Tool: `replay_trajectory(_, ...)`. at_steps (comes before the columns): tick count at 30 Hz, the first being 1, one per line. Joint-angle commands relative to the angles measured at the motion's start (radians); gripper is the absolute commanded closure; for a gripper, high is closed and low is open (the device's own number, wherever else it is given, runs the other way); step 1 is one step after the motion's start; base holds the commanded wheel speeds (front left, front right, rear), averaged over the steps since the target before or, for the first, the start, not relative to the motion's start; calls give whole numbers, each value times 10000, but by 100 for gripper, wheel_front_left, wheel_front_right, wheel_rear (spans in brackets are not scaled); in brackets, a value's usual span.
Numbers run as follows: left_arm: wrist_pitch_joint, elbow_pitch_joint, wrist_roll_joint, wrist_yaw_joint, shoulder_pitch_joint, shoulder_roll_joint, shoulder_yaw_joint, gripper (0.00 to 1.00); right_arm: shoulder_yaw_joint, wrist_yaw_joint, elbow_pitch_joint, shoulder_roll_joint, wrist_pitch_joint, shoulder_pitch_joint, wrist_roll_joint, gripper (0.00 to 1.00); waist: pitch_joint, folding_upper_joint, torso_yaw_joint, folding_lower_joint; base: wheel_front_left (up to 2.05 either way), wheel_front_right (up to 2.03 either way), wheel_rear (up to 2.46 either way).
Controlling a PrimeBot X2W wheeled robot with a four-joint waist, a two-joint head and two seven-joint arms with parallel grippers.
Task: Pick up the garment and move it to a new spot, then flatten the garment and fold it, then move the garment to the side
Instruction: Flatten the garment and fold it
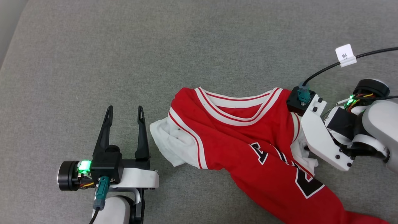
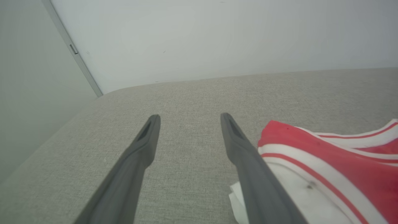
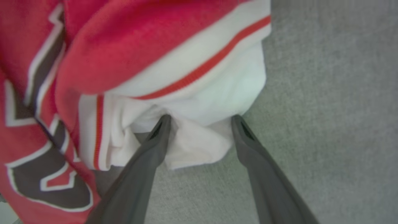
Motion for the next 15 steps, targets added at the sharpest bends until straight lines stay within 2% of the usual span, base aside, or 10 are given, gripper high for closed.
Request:
replay_trajectory(1, -22, -8, -58, 50, -100, -3, 3, 0, 214, -12, 97, 64, -112, 76, 42, 0, 154, 0, 112, 0, 0, 0, 0)
replay_trajectory(4, -23, 11, -29, 69, -189, -23, -14, 0, 502, -14, 33, -28, -194, 180, -26, 0, 229, 0, 133, 0, 0, 0, 0)
replay_trajectory(5, -22, 25, -22, 78, -206, -30, -12, 0, 543, -14, -36, -44, -263, 156, -90, 71, 236, 0, 130, 0, 0, 0, 0)
replay_trajectory(6, -23, 39, -15, 83, -204, -30, -6, 0, 565, -14, -70, -55, -295, 147, -110, 100, 231, 0, 120, 0, 0, 0, 0)
replay_trajectory(15, -23, 149, 65, 123, 147, -8, 114, 0, 468, -12, -294, -132, -1468, -572, -233, 100, -404, 0, -189, 0, 0, 0, 0)
